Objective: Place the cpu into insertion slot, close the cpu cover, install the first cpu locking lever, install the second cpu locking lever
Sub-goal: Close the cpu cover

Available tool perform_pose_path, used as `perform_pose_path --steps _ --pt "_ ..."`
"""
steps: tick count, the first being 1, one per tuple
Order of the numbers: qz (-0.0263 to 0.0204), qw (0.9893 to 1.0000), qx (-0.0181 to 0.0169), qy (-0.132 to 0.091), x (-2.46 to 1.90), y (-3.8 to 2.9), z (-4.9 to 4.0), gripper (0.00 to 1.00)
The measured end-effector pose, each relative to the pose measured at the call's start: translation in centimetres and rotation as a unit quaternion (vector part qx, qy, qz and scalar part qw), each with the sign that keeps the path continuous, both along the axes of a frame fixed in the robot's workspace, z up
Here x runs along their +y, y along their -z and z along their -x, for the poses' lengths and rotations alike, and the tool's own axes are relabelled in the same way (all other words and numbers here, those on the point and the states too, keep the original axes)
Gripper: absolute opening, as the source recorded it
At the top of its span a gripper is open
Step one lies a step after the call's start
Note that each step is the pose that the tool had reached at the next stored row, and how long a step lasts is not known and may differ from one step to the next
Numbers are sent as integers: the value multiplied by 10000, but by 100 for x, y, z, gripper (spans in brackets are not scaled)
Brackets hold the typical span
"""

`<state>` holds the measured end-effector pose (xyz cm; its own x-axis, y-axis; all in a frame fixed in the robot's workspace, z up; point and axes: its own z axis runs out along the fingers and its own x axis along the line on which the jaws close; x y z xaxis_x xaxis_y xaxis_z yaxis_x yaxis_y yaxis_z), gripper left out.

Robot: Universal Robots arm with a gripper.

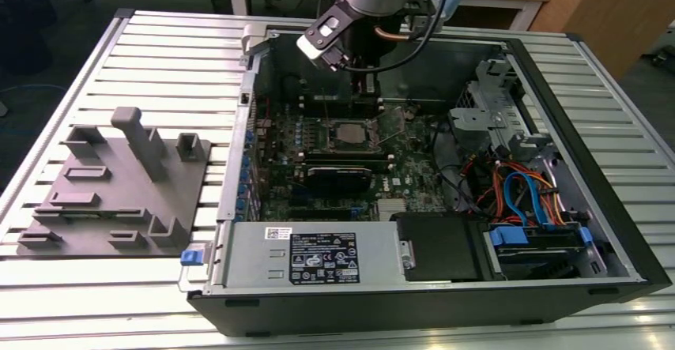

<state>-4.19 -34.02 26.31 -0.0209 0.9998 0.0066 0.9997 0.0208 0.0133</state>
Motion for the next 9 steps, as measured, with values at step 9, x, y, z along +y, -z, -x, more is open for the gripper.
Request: perform_pose_path --steps 9 --pt "29 10000 0 0 0 -8 0 10"
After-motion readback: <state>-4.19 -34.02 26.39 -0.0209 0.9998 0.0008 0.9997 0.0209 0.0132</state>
